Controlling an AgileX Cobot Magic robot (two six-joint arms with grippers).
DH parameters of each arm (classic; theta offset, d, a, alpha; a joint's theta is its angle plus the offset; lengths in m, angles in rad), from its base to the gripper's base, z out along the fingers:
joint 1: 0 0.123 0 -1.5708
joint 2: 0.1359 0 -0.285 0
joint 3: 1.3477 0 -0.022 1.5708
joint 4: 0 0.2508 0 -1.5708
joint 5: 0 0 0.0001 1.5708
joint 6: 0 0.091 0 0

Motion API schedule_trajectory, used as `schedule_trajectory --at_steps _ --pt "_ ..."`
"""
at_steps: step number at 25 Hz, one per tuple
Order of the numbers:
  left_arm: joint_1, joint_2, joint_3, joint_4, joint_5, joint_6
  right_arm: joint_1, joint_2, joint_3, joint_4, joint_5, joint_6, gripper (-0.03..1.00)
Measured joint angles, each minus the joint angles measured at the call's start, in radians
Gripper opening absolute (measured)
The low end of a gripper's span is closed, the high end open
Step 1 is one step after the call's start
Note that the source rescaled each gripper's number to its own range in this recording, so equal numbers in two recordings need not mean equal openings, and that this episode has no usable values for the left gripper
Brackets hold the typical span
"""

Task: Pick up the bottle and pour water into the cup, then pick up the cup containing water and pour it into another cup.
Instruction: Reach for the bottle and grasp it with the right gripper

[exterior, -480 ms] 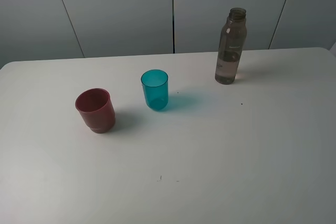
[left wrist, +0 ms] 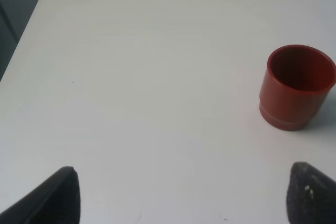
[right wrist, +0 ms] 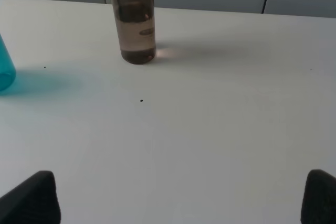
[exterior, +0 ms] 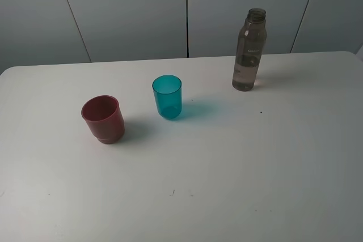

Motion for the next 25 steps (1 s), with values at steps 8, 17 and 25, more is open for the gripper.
schedule_trajectory --at_steps 8,17,25 --pt "0.0 0.0 0.0 0.0 0.0 0.0 0.0 0.0 0.0 0.0 0.0 0.0 1.0" --pt "0.0 0.0 0.0 0.0 0.0 0.004 0.0 0.0 0.0 0.0 0.0 0.0 1.0" --pt "0.0 0.0 0.0 0.0 0.0 0.004 0.0 0.0 0.0 0.0 0.0 0.0 1.0"
